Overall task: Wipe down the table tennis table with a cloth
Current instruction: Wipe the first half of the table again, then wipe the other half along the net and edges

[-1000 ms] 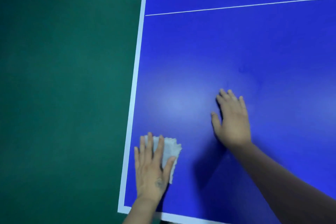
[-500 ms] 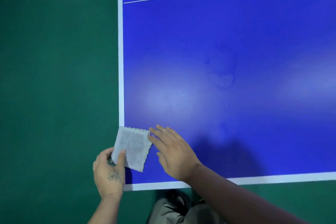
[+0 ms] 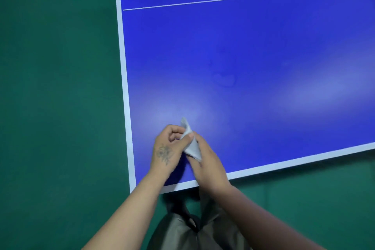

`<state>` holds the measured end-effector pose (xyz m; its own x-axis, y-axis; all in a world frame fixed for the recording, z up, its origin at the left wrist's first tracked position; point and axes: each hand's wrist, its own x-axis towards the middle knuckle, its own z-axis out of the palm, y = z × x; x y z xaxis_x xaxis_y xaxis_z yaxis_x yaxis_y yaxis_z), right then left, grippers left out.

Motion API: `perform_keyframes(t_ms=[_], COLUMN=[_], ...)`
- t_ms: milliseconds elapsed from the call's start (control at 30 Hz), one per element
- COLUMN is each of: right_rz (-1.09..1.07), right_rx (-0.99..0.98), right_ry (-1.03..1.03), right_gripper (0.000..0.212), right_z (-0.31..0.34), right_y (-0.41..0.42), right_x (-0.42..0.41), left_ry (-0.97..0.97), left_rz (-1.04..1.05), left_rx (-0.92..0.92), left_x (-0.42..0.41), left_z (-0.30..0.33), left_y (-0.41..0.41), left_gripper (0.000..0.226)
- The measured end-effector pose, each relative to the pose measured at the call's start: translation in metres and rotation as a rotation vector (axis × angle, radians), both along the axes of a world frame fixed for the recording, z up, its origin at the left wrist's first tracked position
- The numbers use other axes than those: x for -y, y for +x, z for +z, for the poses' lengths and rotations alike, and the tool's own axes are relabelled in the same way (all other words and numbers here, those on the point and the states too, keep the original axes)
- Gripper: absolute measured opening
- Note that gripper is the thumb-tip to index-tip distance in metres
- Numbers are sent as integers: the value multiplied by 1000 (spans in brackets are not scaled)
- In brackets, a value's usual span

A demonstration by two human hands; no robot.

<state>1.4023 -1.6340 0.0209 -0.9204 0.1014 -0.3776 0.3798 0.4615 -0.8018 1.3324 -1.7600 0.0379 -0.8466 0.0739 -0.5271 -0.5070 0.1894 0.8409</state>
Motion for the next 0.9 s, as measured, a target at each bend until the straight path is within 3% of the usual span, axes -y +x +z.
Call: perform_keyframes(t_ms=[200, 533, 733, 900], right_rz=[-185, -161, 95, 365], right_rx=[5, -9, -18, -1], right_ry=[7, -77, -35, -22], right_gripper=[59, 50, 53, 56], right_z=[39, 106, 130, 141], right_y=[30, 46, 14, -19], right_x=[-42, -38, -17, 21], left_ry=[125, -86, -129, -149], left_rz=[-81, -99, 94, 373], left_rx=[-37, -222, -243, -248], left_x=[5, 99, 147, 178], left_z=[33, 88, 114, 118], left_y=[23, 69, 94, 113], left_gripper=[25, 23, 17, 27])
